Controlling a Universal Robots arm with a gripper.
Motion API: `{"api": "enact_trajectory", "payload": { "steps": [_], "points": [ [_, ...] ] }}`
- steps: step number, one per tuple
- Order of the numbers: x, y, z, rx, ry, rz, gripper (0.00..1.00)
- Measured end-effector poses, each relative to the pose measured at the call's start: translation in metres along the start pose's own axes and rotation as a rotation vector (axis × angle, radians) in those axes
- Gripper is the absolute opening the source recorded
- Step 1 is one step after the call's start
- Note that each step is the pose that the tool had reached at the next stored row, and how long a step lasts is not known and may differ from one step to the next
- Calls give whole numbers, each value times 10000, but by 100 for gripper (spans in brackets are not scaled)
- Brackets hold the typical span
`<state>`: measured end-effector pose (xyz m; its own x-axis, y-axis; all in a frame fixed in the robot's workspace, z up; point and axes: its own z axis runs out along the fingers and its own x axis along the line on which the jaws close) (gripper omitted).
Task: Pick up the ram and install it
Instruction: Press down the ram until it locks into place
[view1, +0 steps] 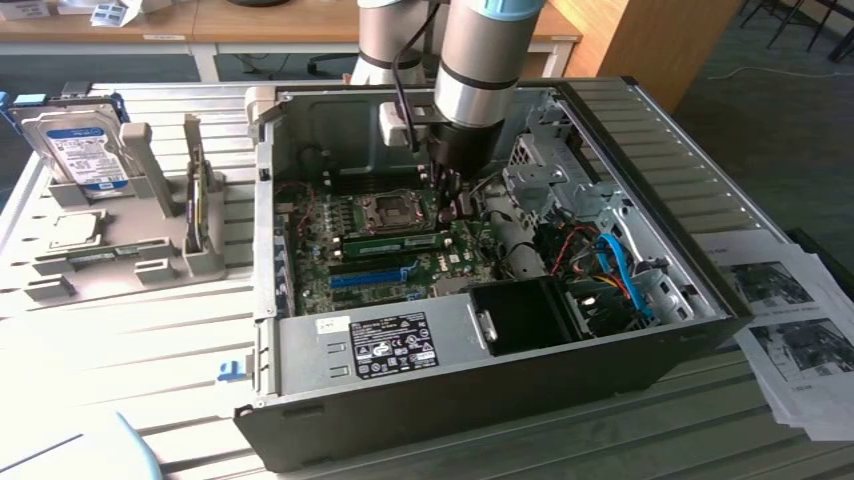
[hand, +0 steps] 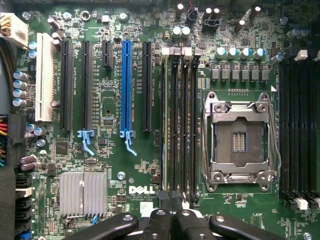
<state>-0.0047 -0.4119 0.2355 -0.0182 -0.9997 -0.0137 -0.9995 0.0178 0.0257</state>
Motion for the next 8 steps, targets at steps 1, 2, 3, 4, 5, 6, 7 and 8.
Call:
{"api": "enact_trajectory", "payload": {
  "steps": [1, 2, 3, 4, 5, 6, 7, 8],
  "points": [
    [0, 0, 8, 0, 0, 0, 9],
    [0, 0, 14, 0, 0, 0, 9],
    [1, 0, 15, -1, 2, 1, 9],
    [0, 0, 15, 0, 1, 0, 9],
    [1, 0, 15, 0, 2, 0, 9],
    [0, -1, 15, -1, 1, 0, 9],
    [0, -7, 15, 0, 1, -1, 9],
    [0, -14, 15, 0, 0, -1, 9]
  ]
}}
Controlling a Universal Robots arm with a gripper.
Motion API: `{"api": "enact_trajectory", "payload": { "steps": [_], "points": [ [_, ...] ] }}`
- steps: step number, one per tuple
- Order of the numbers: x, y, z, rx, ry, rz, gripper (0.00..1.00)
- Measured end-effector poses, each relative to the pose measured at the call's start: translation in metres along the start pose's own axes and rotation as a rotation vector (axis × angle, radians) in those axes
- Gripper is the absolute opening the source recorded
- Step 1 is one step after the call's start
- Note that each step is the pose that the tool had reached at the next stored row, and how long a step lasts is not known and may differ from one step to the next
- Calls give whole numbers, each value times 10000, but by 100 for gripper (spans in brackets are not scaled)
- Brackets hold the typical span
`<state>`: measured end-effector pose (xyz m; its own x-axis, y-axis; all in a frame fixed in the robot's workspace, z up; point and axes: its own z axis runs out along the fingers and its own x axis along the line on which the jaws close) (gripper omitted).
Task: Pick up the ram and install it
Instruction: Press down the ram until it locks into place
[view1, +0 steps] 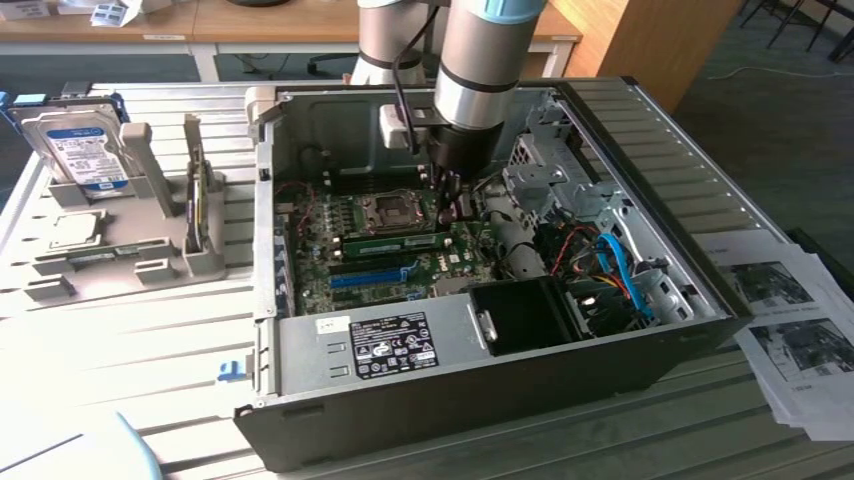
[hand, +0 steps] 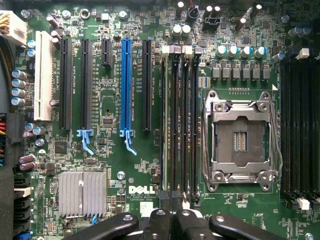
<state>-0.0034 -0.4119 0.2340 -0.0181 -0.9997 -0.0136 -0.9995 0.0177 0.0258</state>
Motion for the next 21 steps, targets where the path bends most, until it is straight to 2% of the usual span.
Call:
{"api": "enact_trajectory", "payload": {
  "steps": [21],
  "points": [
    [0, -21, 48, 3, -3, 0, 9]
  ]
}}
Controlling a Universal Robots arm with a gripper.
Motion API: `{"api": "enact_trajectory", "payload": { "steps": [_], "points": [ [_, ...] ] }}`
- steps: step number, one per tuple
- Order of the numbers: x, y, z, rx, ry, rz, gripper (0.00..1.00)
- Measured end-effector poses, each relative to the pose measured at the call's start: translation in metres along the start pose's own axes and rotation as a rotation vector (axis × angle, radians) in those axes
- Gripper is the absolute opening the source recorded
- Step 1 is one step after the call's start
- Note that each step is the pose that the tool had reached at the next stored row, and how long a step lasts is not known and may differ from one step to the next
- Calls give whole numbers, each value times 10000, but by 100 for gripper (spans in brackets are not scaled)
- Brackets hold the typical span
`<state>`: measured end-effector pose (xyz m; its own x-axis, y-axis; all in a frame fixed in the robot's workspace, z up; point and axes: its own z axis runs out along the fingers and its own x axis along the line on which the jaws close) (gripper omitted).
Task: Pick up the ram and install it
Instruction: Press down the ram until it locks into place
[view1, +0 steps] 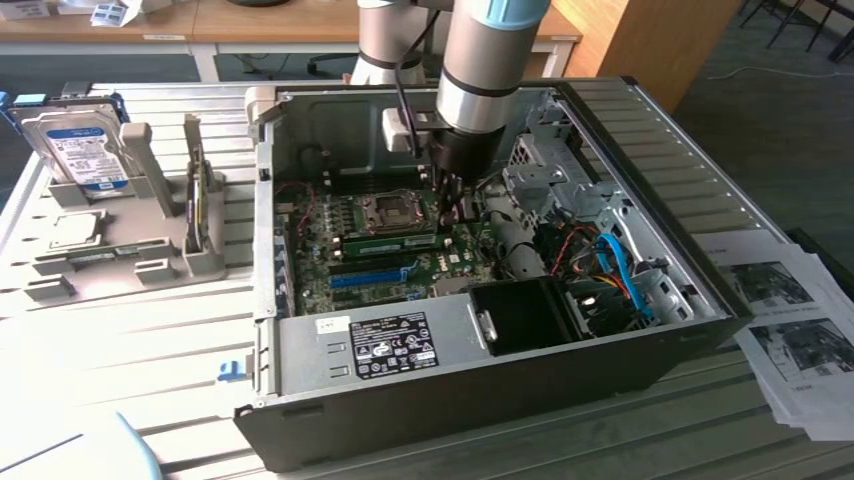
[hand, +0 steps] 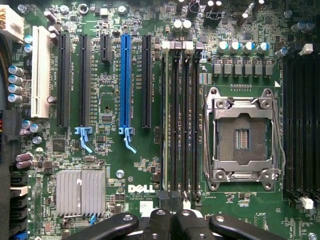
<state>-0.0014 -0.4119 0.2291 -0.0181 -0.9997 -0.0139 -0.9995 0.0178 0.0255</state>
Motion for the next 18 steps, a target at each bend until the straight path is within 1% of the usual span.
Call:
{"api": "enact_trajectory", "payload": {
  "steps": [18],
  "points": [
    [1, -1, 39, 1, 4, 1, 9]
  ]
}}
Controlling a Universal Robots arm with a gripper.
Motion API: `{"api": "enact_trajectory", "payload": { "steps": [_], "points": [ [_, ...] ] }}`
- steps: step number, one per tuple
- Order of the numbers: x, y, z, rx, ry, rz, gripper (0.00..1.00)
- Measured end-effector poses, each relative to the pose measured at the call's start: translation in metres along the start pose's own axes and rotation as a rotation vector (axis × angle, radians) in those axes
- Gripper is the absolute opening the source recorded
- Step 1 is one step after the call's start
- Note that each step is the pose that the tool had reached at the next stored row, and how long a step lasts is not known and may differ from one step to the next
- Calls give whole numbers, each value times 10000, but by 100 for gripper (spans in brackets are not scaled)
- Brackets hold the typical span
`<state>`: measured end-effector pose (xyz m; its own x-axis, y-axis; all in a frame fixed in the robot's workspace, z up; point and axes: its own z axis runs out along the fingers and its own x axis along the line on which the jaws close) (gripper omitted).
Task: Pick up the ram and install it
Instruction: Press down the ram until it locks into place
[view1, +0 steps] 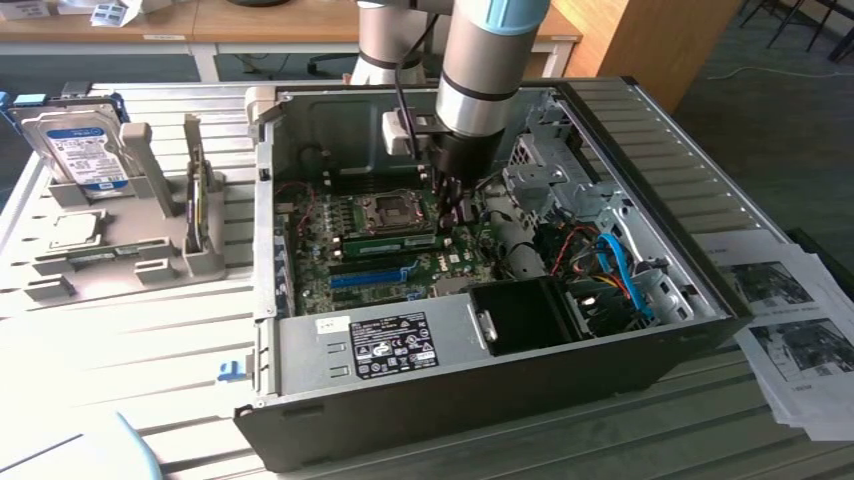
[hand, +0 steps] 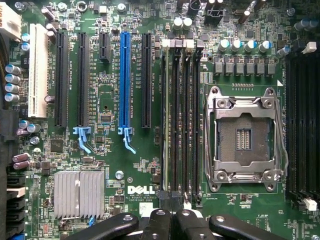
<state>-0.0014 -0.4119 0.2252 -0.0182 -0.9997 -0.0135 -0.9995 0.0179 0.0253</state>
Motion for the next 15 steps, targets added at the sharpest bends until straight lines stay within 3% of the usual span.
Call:
{"api": "enact_trajectory", "payload": {
  "steps": [15],
  "points": [
    [2, 0, 18, 1, -1, 1, 9]
  ]
}}
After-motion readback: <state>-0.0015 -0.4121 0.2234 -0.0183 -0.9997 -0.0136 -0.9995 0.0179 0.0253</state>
